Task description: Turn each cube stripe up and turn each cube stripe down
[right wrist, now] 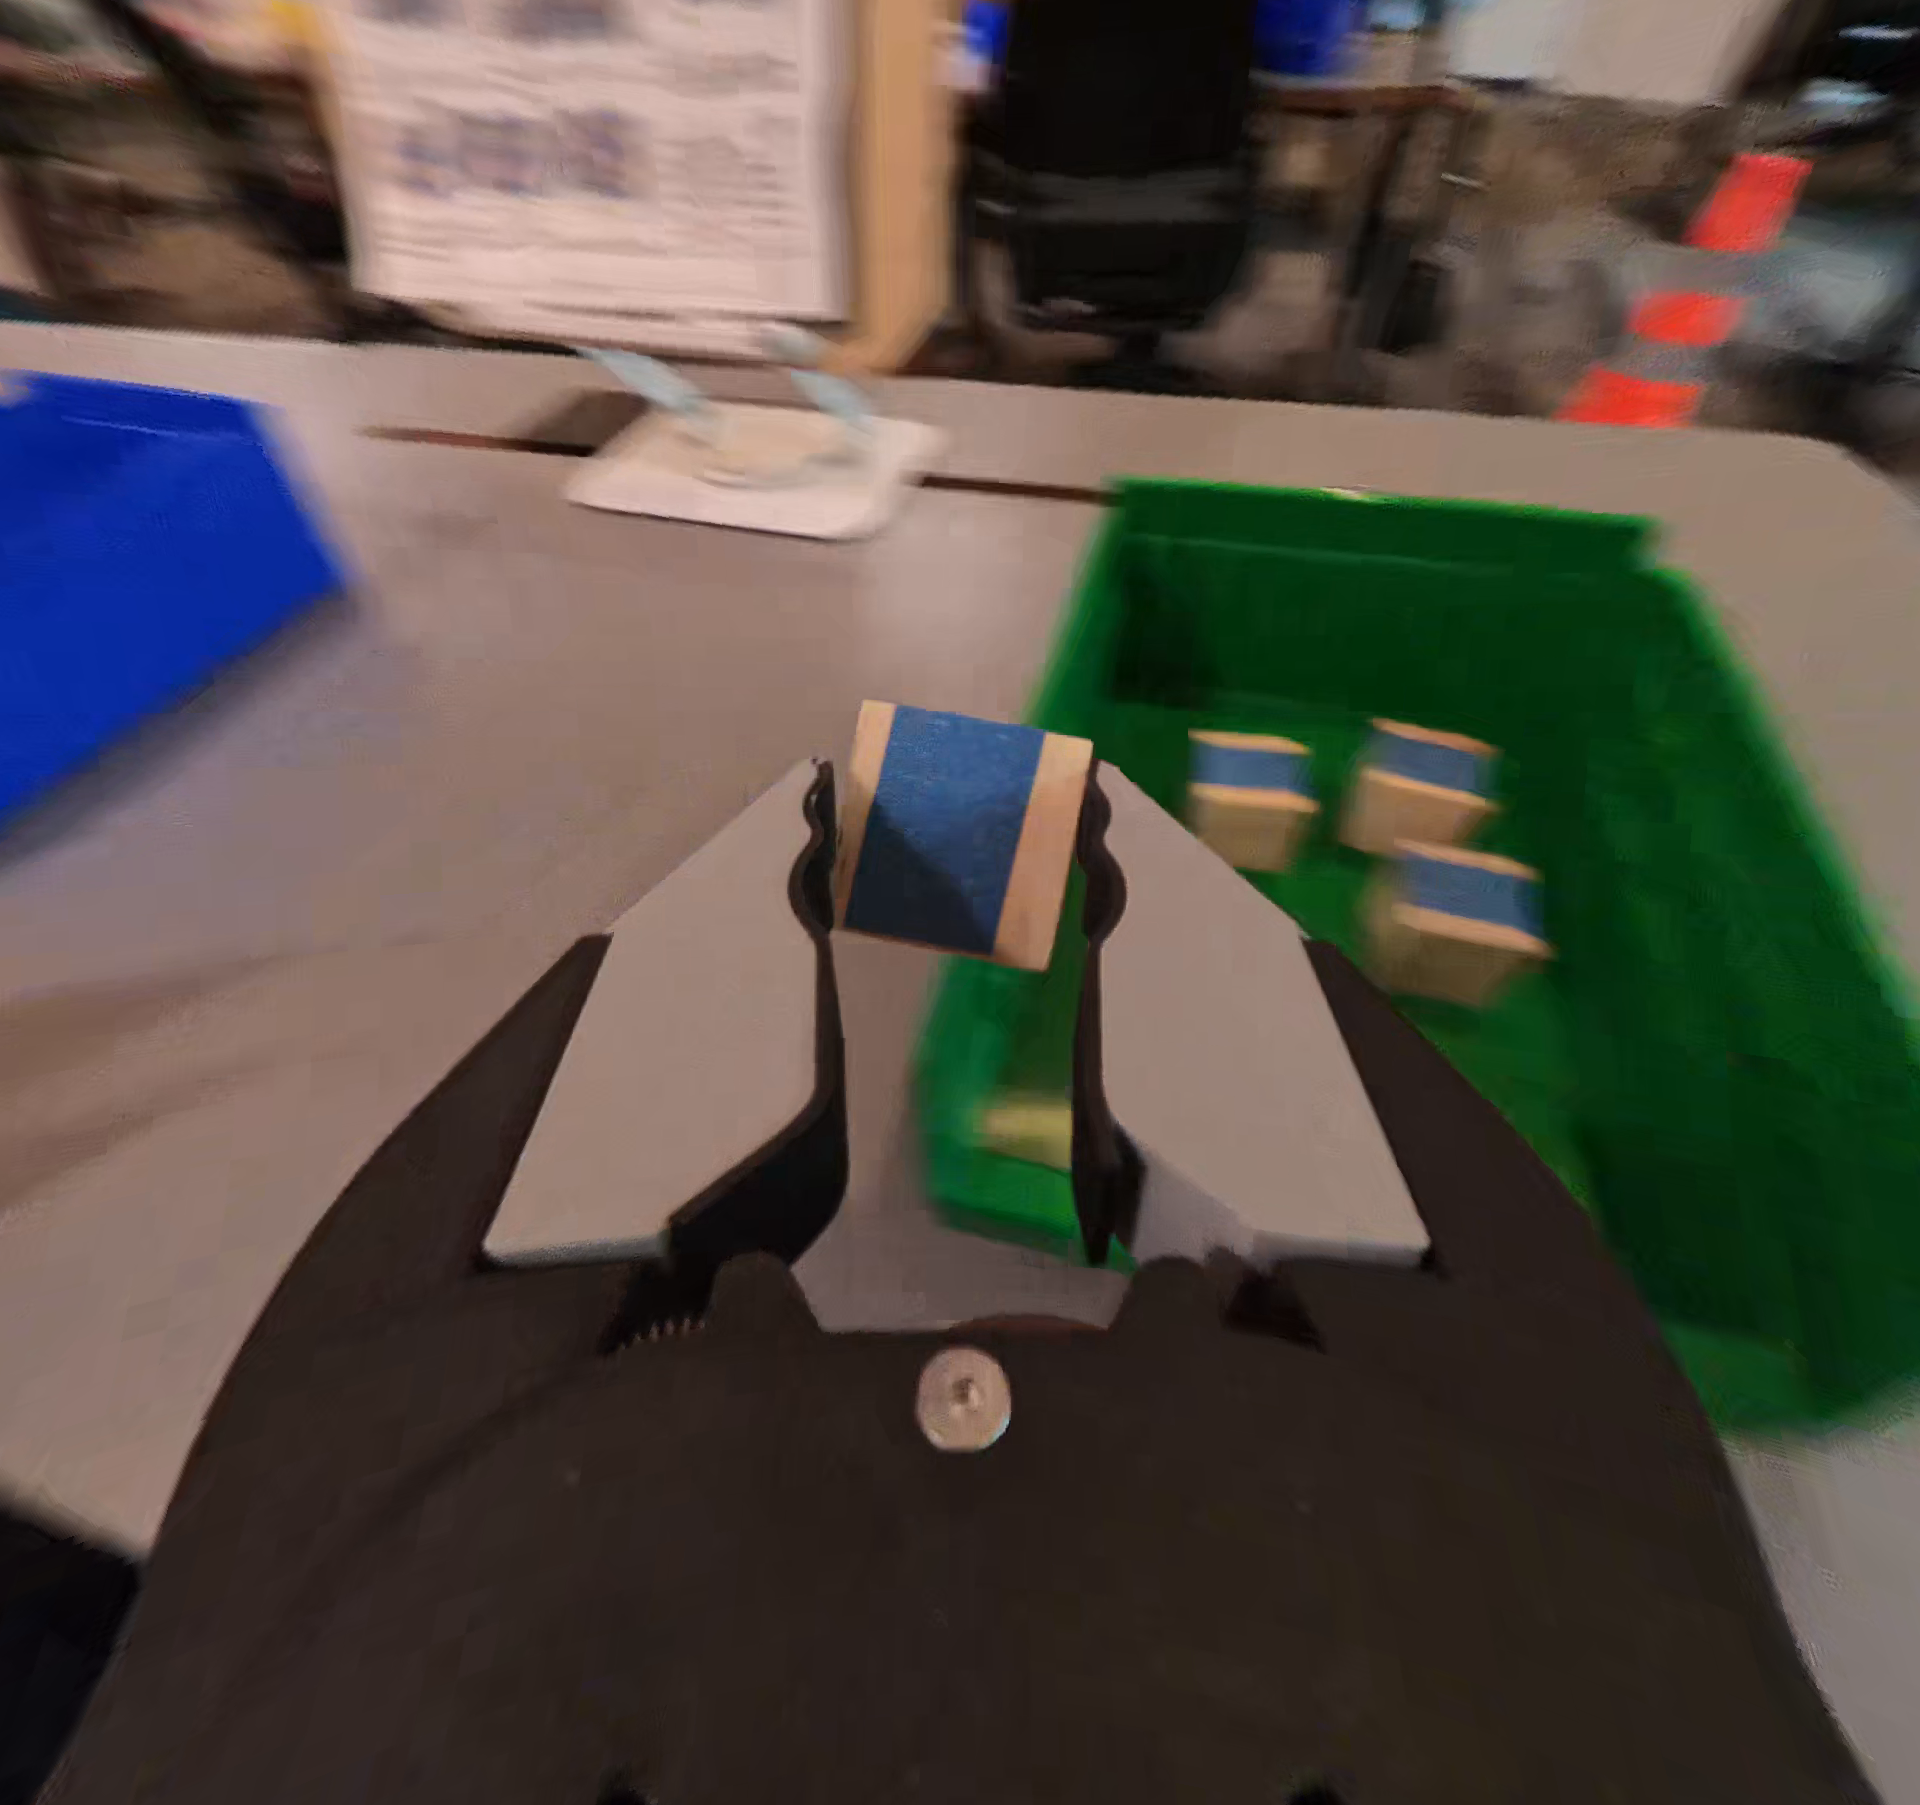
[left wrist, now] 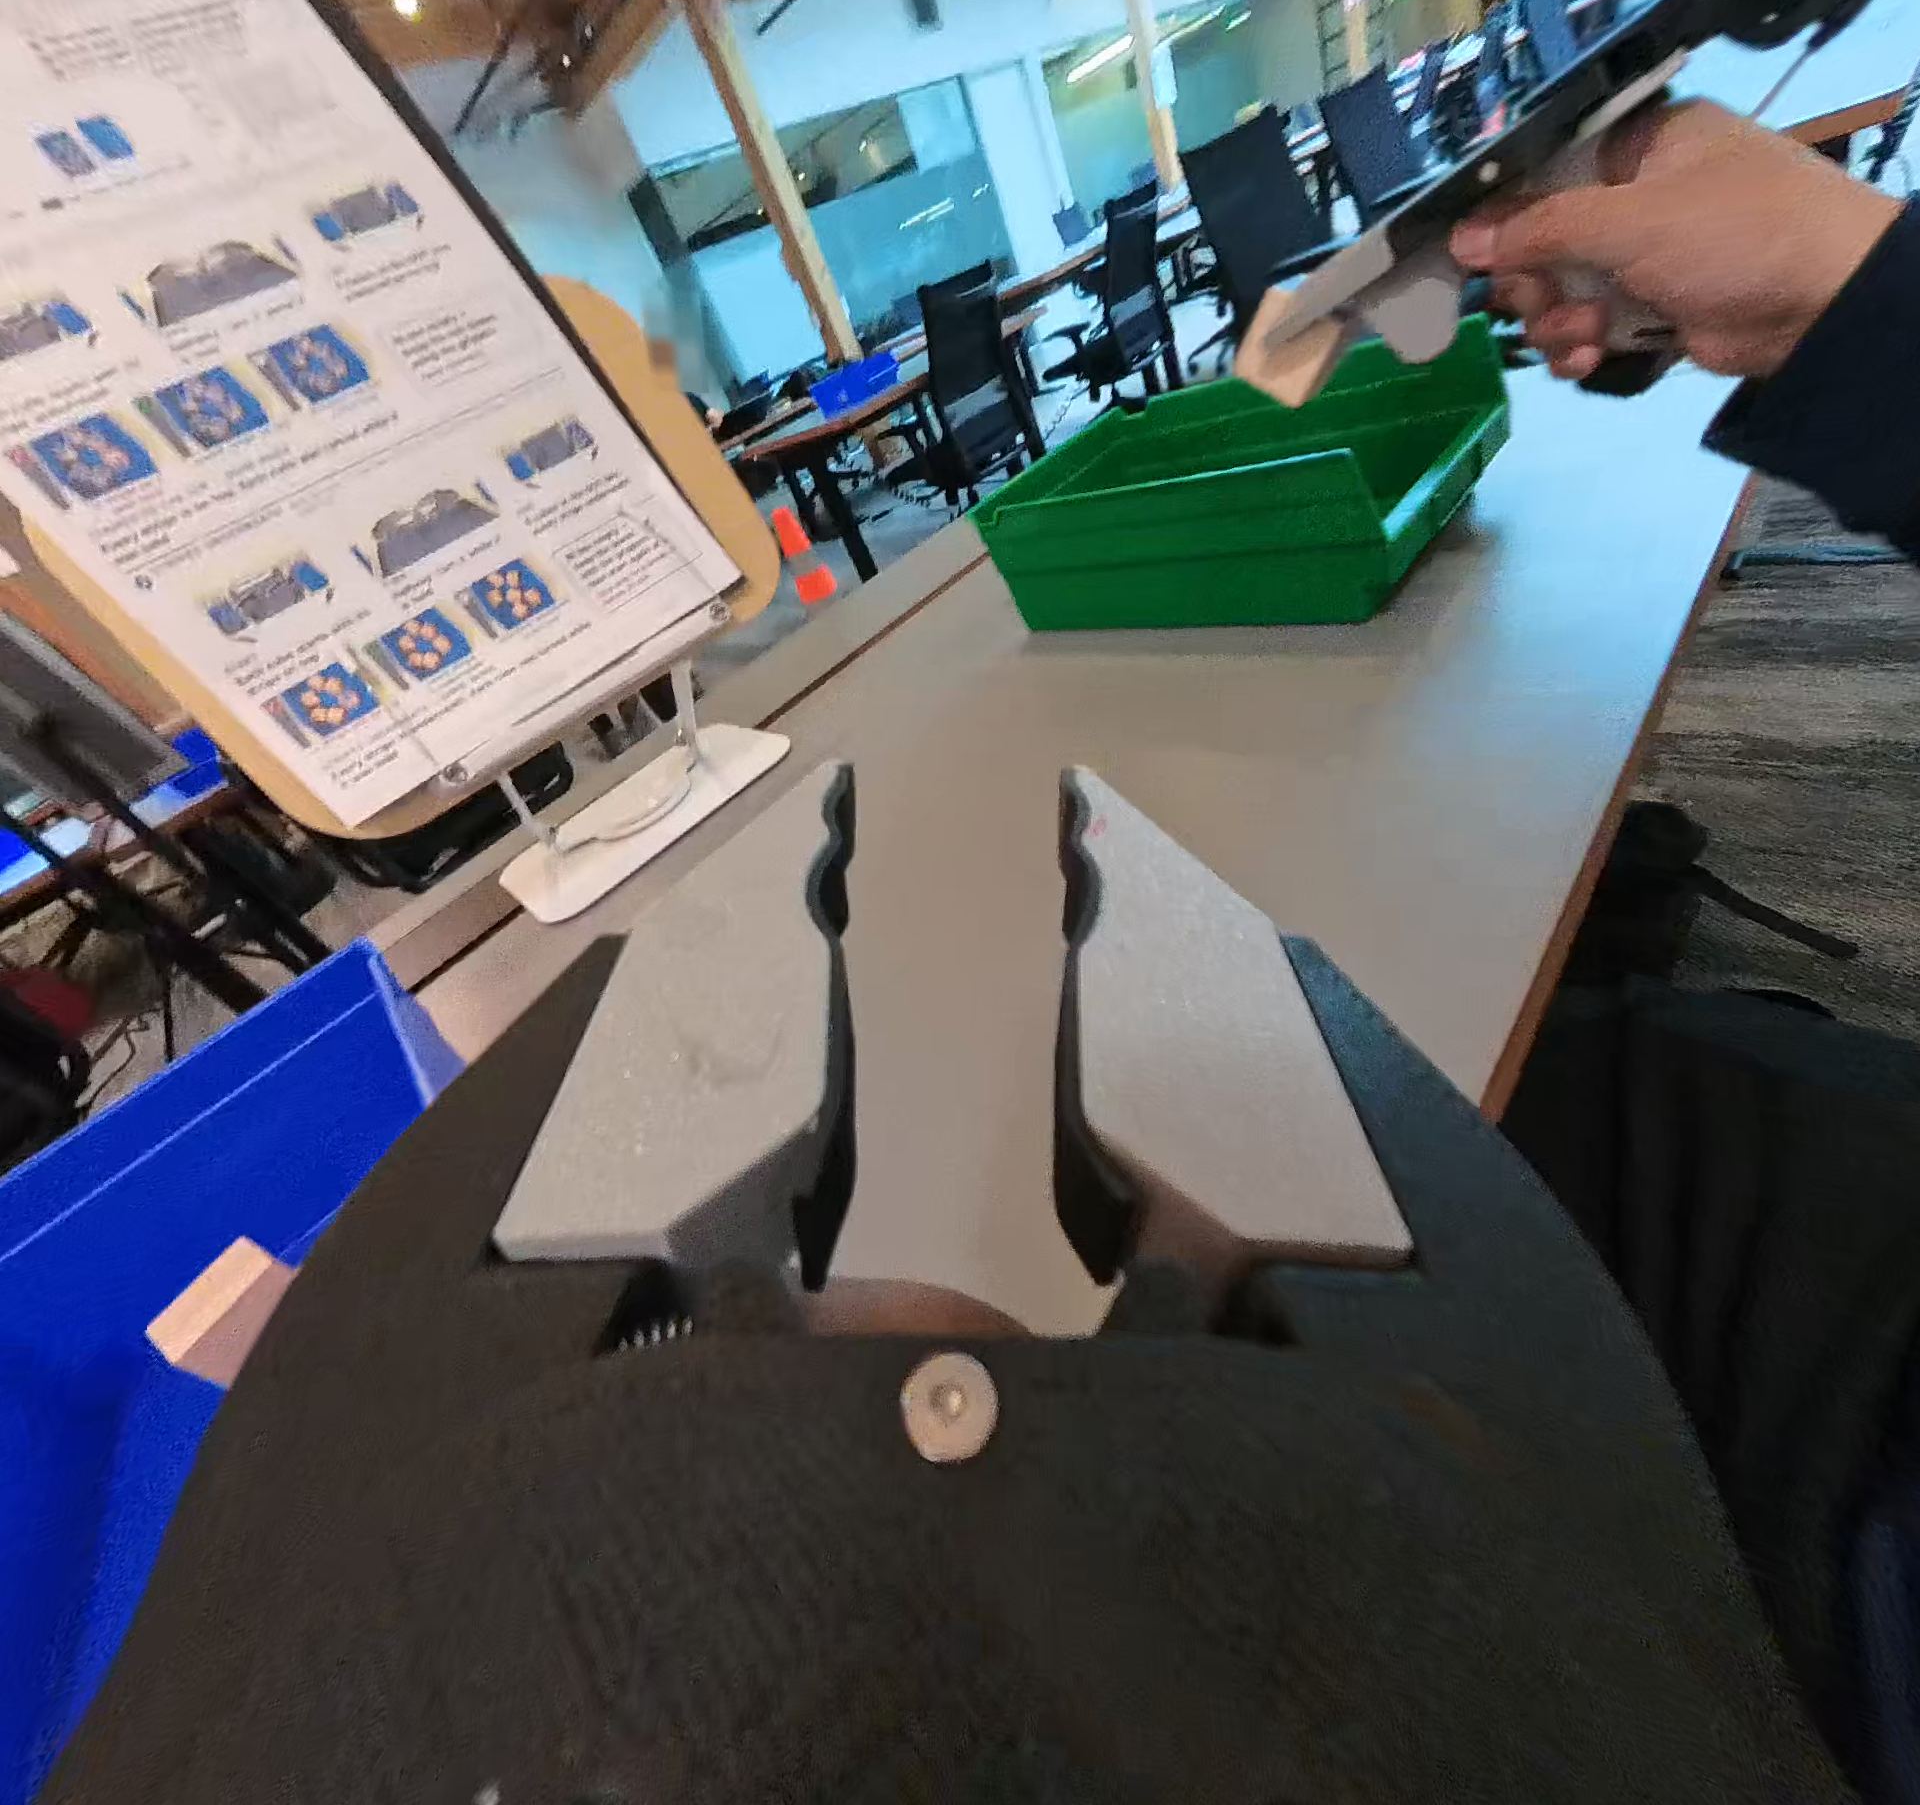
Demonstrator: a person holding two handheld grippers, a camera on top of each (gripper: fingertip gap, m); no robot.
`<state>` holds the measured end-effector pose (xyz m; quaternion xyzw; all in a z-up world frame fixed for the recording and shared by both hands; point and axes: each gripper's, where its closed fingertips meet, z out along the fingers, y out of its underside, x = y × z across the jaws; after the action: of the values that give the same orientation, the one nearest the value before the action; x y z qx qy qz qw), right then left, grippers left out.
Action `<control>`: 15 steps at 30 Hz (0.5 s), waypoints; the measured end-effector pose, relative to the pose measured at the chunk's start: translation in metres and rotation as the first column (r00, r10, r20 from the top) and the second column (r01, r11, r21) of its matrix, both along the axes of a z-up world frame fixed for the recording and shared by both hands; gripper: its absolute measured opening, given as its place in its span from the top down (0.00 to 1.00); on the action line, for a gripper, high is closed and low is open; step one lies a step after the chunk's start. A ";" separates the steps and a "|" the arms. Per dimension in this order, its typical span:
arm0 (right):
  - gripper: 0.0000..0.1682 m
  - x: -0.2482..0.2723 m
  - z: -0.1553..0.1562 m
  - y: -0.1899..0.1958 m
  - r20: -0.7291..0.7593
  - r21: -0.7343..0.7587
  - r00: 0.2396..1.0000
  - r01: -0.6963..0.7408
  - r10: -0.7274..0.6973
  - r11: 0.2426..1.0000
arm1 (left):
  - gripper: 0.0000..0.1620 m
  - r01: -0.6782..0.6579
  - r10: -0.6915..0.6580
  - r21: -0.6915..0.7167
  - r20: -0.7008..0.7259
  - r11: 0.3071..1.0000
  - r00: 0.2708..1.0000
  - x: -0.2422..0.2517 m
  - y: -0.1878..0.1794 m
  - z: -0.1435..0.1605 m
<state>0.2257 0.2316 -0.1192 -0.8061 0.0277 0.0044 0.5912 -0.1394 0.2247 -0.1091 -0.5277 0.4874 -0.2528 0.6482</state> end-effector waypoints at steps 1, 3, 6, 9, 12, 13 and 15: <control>0.74 0.028 -0.011 -0.004 0.025 -0.043 0.997 0.076 -0.074 0.996 | 0.77 -0.013 0.013 -0.001 -0.006 1.000 1.000 -0.001 0.003 -0.002; 0.74 0.063 -0.037 -0.007 0.030 -0.138 0.989 0.150 -0.147 0.979 | 0.78 -0.031 0.031 0.009 -0.030 0.999 0.999 -0.001 0.007 -0.007; 0.73 0.085 -0.069 -0.002 0.102 -0.243 0.981 0.186 -0.165 0.952 | 0.78 -0.043 0.042 -0.015 -0.061 0.999 0.997 0.001 0.010 -0.015; 0.73 0.098 -0.098 0.011 0.112 -0.344 0.977 0.209 -0.181 0.916 | 0.78 -0.041 0.036 -0.071 -0.073 0.997 0.997 0.000 0.014 -0.022; 0.73 0.103 -0.102 0.038 0.085 -0.398 0.986 0.164 -0.142 0.903 | 0.78 -0.065 0.060 -0.101 -0.052 0.993 0.997 -0.005 0.026 -0.020; 0.73 0.107 -0.102 0.046 0.100 -0.416 0.985 0.167 -0.137 0.894 | 0.78 -0.074 0.069 -0.108 -0.049 0.991 0.996 -0.006 0.030 -0.020; 0.73 0.114 -0.112 0.056 0.097 -0.488 0.988 0.155 -0.123 0.859 | 0.78 -0.090 0.085 -0.123 -0.044 0.988 0.995 -0.010 0.035 -0.021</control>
<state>0.3393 0.2879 -0.2309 -0.9260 0.0675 -0.0705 0.3646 -0.1499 0.2594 -0.1301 -0.5929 0.4596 -0.2440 0.6146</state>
